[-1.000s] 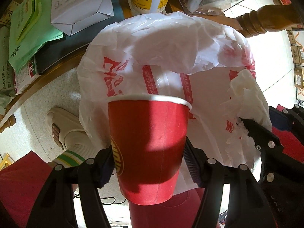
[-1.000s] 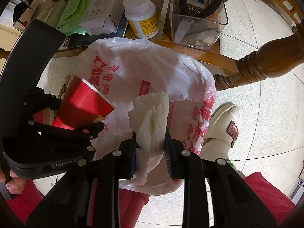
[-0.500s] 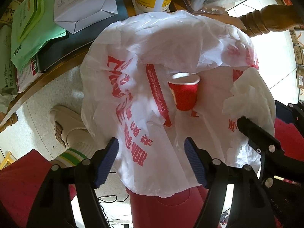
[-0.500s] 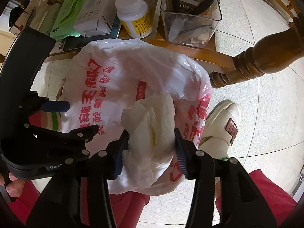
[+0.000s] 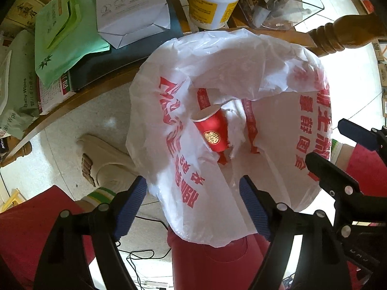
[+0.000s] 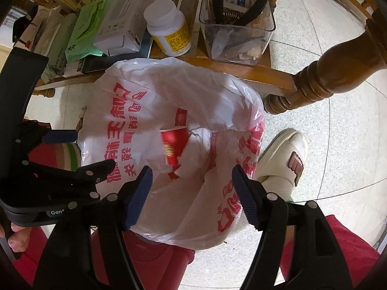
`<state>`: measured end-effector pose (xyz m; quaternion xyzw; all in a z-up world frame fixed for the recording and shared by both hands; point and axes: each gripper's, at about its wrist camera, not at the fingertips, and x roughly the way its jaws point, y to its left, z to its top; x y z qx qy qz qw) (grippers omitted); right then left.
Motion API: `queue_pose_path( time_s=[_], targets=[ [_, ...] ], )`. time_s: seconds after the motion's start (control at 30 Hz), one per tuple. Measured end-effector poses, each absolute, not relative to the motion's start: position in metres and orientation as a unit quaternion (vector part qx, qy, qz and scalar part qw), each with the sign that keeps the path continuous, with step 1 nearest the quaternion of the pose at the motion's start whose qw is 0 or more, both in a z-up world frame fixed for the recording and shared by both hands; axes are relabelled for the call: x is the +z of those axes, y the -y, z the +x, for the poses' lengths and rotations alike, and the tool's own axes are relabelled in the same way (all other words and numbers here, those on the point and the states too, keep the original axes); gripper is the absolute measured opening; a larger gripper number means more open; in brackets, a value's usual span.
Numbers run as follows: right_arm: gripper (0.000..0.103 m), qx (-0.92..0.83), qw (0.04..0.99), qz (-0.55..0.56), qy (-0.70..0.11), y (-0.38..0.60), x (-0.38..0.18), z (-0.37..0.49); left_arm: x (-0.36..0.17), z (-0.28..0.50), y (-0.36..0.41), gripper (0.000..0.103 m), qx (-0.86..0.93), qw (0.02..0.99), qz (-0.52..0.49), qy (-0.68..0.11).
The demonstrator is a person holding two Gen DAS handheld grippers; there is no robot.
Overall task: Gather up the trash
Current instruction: 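Open the left tool to drop the cup while the right tool releases the tissue into the bag, then raise both tools back over the table toward the remaining items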
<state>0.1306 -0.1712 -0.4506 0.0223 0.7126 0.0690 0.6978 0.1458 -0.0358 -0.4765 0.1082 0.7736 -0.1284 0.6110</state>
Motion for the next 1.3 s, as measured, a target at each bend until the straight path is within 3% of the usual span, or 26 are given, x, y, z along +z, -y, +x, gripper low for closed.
queue_pose_path(
  time_s=[0.4,0.7,1.0,1.3],
  targets=[
    [0.067,0.070,0.718,0.015,-0.693,0.166,-0.425,0.120,-0.449,0.137,0.032,0.077,-0.129,0.636,0.117,-0.752],
    [0.068,0.074,0.746,0.043,-0.661,0.165,-0.372,0.094,-0.397,0.119,0.031,0.078,-0.141,0.668,0.133,-0.719],
    [0.079,0.111,0.809,0.062,-0.574,0.167,-0.242,0.062,-0.282,0.090,0.003,0.083,-0.173,0.719,0.111,-0.663],
    [0.087,0.139,0.874,0.014,-0.465,0.187,-0.086,0.067,-0.100,0.118,-0.026,0.090,-0.152,0.793,0.133,-0.575]
  ],
)
